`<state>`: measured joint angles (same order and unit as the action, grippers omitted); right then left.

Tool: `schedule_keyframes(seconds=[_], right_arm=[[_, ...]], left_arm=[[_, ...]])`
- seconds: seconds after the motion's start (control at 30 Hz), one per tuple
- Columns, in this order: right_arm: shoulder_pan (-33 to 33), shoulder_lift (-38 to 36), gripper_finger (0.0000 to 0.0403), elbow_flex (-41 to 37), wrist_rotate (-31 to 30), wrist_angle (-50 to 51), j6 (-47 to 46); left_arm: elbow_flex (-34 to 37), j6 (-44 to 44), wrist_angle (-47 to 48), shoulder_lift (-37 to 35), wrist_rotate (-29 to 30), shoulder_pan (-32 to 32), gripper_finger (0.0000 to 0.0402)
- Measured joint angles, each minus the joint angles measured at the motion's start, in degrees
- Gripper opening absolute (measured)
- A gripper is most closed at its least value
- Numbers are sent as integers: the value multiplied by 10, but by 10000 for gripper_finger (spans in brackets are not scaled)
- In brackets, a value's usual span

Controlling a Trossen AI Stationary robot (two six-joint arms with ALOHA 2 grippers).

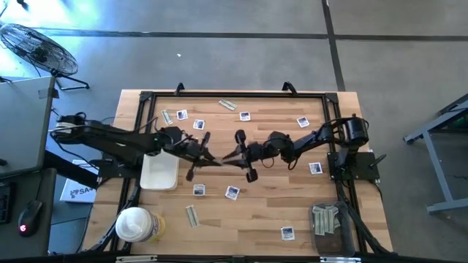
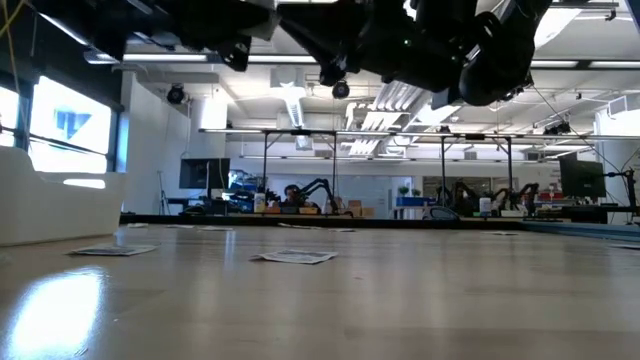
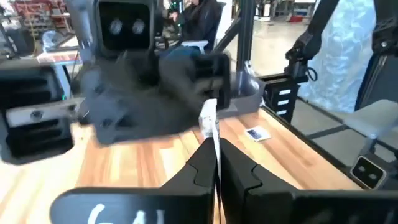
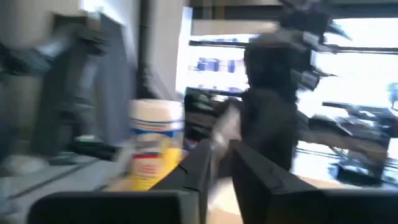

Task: Pick & Place First Aid Supplies
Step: Put the blue alcohol pad into the white bin

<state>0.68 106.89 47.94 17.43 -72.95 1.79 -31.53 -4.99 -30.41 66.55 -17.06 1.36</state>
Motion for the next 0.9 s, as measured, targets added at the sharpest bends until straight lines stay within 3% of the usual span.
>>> schedule_keyframes(seconds=[0.1,0.2,0.27,0.4,0.53,0.7,0.9], right_arm=[[-2,0,87,0,-60,-7,41],[-7,0,104,0,-81,-17,71],[-15,0,112,6,-79,-13,86],[-33,0,126,29,-103,34,129],[-47,0,130,42,-184,57,168],[-60,1,122,44,-220,58,212],[-66,-1,119,45,-286,22,248]], left_arm=[[-1,-13,74,-49,28,8,2],[-1,-21,127,-87,91,17,2],[-1,-24,135,-103,130,17,1],[0,-29,110,-98,153,16,1],[0,-37,65,-69,149,16,1],[-1,-37,60,-54,159,16,0],[0,-25,69,-53,100,22,0]])
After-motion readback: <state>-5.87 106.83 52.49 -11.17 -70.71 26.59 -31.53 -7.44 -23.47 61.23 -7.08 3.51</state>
